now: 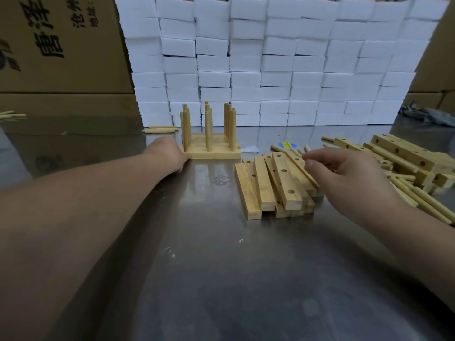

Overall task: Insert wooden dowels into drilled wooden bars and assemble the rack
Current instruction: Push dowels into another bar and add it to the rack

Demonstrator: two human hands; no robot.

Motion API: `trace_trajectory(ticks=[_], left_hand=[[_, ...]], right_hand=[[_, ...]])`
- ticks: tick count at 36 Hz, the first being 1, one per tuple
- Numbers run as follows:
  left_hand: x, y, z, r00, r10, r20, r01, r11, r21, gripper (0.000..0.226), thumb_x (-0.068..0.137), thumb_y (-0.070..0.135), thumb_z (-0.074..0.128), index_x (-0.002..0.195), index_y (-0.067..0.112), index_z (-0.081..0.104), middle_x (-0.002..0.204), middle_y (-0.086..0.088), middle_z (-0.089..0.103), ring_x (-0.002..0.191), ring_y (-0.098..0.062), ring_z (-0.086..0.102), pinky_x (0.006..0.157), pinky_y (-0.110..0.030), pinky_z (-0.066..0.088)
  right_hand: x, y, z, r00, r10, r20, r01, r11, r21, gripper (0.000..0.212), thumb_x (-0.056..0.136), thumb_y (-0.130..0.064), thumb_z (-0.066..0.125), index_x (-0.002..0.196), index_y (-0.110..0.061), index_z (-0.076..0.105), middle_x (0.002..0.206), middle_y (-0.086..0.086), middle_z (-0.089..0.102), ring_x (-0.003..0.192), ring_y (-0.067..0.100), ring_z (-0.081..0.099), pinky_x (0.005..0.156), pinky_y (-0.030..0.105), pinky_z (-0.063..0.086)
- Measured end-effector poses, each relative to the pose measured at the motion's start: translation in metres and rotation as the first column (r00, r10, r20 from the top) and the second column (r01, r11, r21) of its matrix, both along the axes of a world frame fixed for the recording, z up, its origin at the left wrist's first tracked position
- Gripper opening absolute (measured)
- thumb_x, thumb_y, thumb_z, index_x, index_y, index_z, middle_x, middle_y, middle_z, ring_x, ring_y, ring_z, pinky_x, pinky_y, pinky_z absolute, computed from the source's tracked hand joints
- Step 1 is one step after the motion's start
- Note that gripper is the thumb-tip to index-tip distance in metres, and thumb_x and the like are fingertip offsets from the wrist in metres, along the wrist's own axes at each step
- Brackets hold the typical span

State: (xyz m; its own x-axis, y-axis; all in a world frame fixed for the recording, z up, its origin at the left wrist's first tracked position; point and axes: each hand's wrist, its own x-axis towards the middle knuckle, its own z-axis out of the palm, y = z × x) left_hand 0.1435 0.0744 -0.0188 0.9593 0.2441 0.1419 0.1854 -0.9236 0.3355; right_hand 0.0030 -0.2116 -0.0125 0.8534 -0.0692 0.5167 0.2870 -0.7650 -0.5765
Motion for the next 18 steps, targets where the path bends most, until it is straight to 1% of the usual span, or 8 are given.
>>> trace_trajectory(ticks=[2,6,8,10,11,14,16,18], left_hand=[[-0.004,-0.004,-0.001,1.0,-0.013,0.019,0.013,1.0,-0.001,0.038,0.086,0.038,0.055,0.064,0.012,0.071,0.06,-0.001,0.065,0.062,-0.019,0.063,0.049,-0.027,0.037],[-0.027,-0.021,-0.004,0.989,-0.04,0.141,0.052,0.996,-0.076,0.018,0.089,0.028,0.049,0.086,0.013,0.057,0.076,-0.004,0.061,0.066,-0.016,0.054,0.049,-0.028,0.032],[-0.045,-0.034,-0.004,0.982,-0.103,0.158,0.124,0.984,-0.129,0.016,0.09,0.026,0.046,0.086,0.016,0.058,0.08,-0.003,0.061,0.069,-0.015,0.053,0.053,-0.027,0.035],[-0.065,-0.048,-0.003,0.965,-0.188,0.183,0.218,0.962,-0.166,0.015,0.092,0.028,0.046,0.086,0.02,0.057,0.082,0.002,0.058,0.071,-0.011,0.051,0.055,-0.026,0.037],[-0.075,-0.055,-0.003,0.954,-0.225,0.196,0.263,0.946,-0.192,0.013,0.092,0.03,0.047,0.085,0.022,0.056,0.082,0.005,0.057,0.072,-0.01,0.051,0.057,-0.026,0.039],[-0.103,-0.072,-0.001,0.933,-0.292,0.21,0.348,0.878,-0.328,0.01,0.09,0.033,0.051,0.098,0.028,0.055,0.089,0.01,0.056,0.077,-0.008,0.054,0.063,-0.026,0.043],[-0.117,-0.082,0.0,0.926,-0.315,0.207,0.373,0.842,-0.39,0.03,0.089,0.034,0.05,0.119,0.032,0.054,0.095,0.012,0.056,0.075,-0.007,0.053,0.062,-0.025,0.042],[-0.128,-0.089,-0.001,0.922,-0.334,0.194,0.384,0.843,-0.377,0.041,0.089,0.038,0.049,0.13,0.036,0.049,0.12,0.009,0.053,0.07,-0.005,0.051,0.061,-0.023,0.039]], right_hand=[[0.005,-0.006,0.001,0.998,-0.069,-0.013,0.068,0.997,-0.031,0.023,0.09,-0.029,0.05,0.105,-0.032,0.067,0.078,-0.025,0.054,0.069,-0.007,0.048,0.058,0.016,0.035],[0.019,-0.026,0.003,0.968,-0.239,-0.08,0.225,0.963,-0.151,0.029,0.092,-0.026,0.042,0.112,-0.03,0.063,0.061,-0.014,0.053,0.051,0.004,0.042,0.046,0.021,0.034],[0.027,-0.033,0.002,0.94,-0.302,-0.158,0.26,0.934,-0.244,0.034,0.093,-0.025,0.039,0.12,-0.03,0.058,0.082,-0.004,0.063,0.052,0.008,0.042,0.045,0.022,0.033],[0.032,-0.036,0.0,0.908,-0.343,-0.241,0.252,0.906,-0.339,0.038,0.093,-0.021,0.039,0.127,-0.031,0.053,0.113,0.005,0.061,0.061,0.014,0.046,0.052,0.025,0.04],[0.033,-0.036,-0.002,0.894,-0.353,-0.276,0.236,0.895,-0.38,0.04,0.092,-0.02,0.039,0.128,-0.032,0.052,0.122,0.007,0.057,0.071,0.017,0.051,0.059,0.029,0.044],[0.032,-0.034,-0.006,0.866,-0.363,-0.344,0.165,0.857,-0.487,0.039,0.093,-0.019,0.038,0.128,-0.03,0.052,0.128,0.005,0.053,0.097,0.023,0.054,0.076,0.032,0.045],[0.029,-0.033,-0.006,0.852,-0.367,-0.373,0.141,0.848,-0.511,0.04,0.094,-0.022,0.036,0.13,-0.031,0.05,0.135,0.003,0.049,0.115,0.025,0.049,0.089,0.036,0.044],[0.027,-0.032,-0.005,0.848,-0.371,-0.378,0.141,0.846,-0.514,0.039,0.094,-0.025,0.036,0.131,-0.032,0.049,0.138,0.002,0.047,0.119,0.026,0.047,0.094,0.038,0.044]])
